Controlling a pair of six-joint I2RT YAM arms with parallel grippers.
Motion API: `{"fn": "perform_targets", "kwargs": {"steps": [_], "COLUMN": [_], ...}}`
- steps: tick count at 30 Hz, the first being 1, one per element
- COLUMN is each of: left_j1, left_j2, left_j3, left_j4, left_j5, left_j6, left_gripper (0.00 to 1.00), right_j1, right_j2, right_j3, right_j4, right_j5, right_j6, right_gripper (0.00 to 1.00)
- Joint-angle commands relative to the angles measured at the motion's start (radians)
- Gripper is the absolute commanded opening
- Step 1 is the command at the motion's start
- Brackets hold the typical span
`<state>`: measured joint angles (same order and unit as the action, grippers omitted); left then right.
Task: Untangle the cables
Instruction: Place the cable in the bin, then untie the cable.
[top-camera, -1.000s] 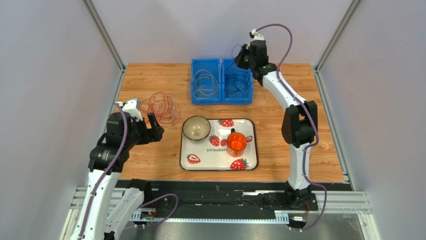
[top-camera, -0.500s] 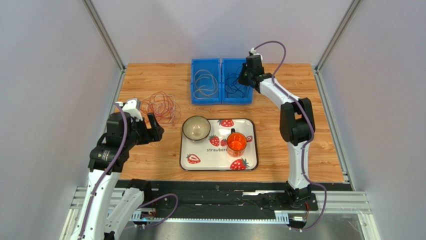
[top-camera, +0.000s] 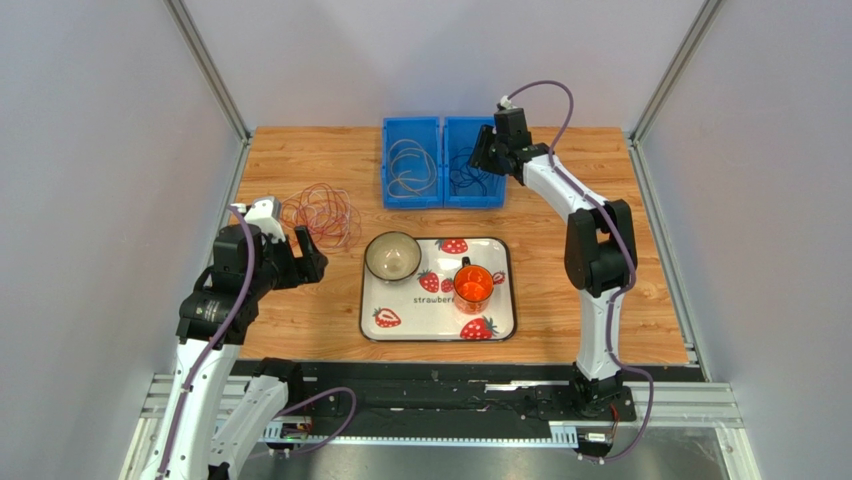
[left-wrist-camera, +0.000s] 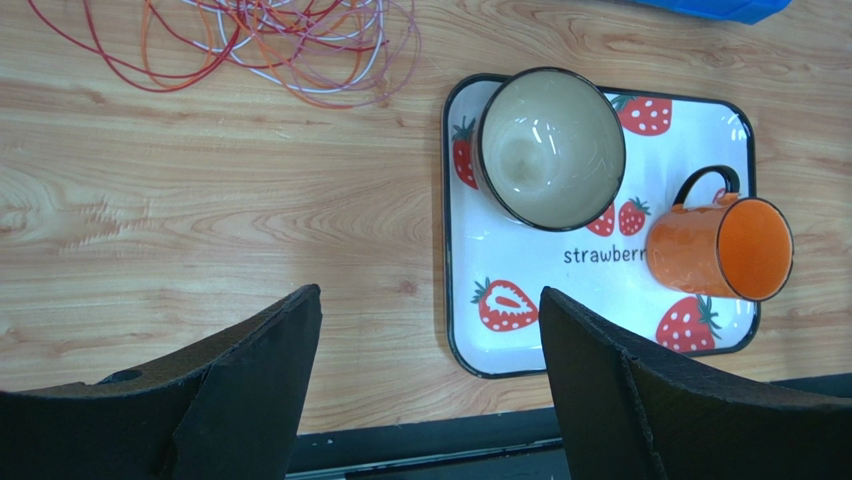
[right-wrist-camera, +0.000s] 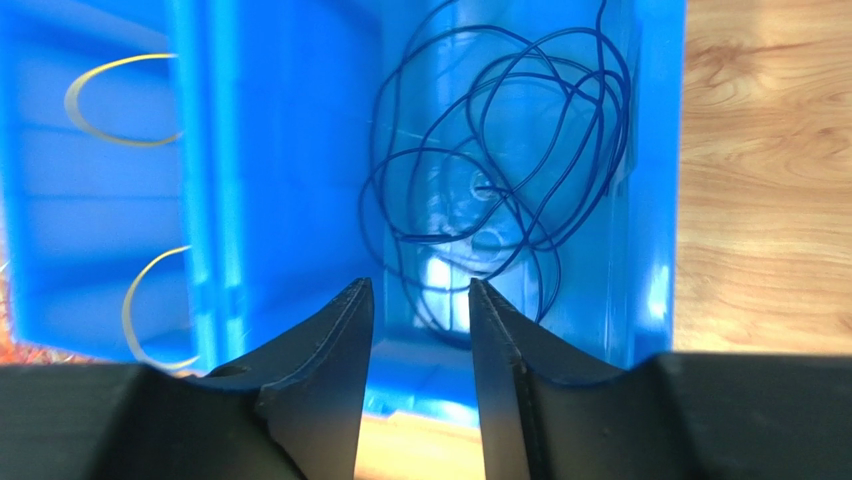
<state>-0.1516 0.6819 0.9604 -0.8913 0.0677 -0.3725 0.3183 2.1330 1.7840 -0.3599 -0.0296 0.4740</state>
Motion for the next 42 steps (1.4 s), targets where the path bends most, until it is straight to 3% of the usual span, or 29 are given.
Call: {"fn": "perform_targets", "kwargs": {"steps": [1,11,23,34,38,42], "left_j1": [0.001,0.001,0.001,0.004,0.033,0.110], "left_j2": [-0.004,0.036,0.289,0.474,0.542,0.620], "left_j3": [0.003,0.003,0.060,0.112,0.168,0.216], "left_j4": [0.028,0.028,0.160,0.333,0.336,0.296], "left_j5": [-0.016,-0.023,0.047,-0.086,-0.201,-0.218], "left_j6": [-0.006,-0.014,-0.111,-0.221,-0.273,-0.312], "left_gripper": [0.88,0.88,0.87,0.85,0.85,0.84], "right_j1": [0.018,0.050,0.076,0.077,0.077,0.080], "right_j2": [-0.189,-0.448,-0.715,-0.843,-0.877,-0.910], "right_j3": [-0.011,-0.248,-0.583,-0.739,-0.774,-0.807], "right_j4": [0.012,0.045,0.114,0.076,0.068,0.067], "right_j5": [-0.001,-0.007,-0.088,-0.127,-0.145,-0.145], "right_j6": [-0.026,-0.032,0.028,0.031,0.034,0.035], "right_gripper": [0.46,0.47,0.47,0.46,0.45,0.45]}}
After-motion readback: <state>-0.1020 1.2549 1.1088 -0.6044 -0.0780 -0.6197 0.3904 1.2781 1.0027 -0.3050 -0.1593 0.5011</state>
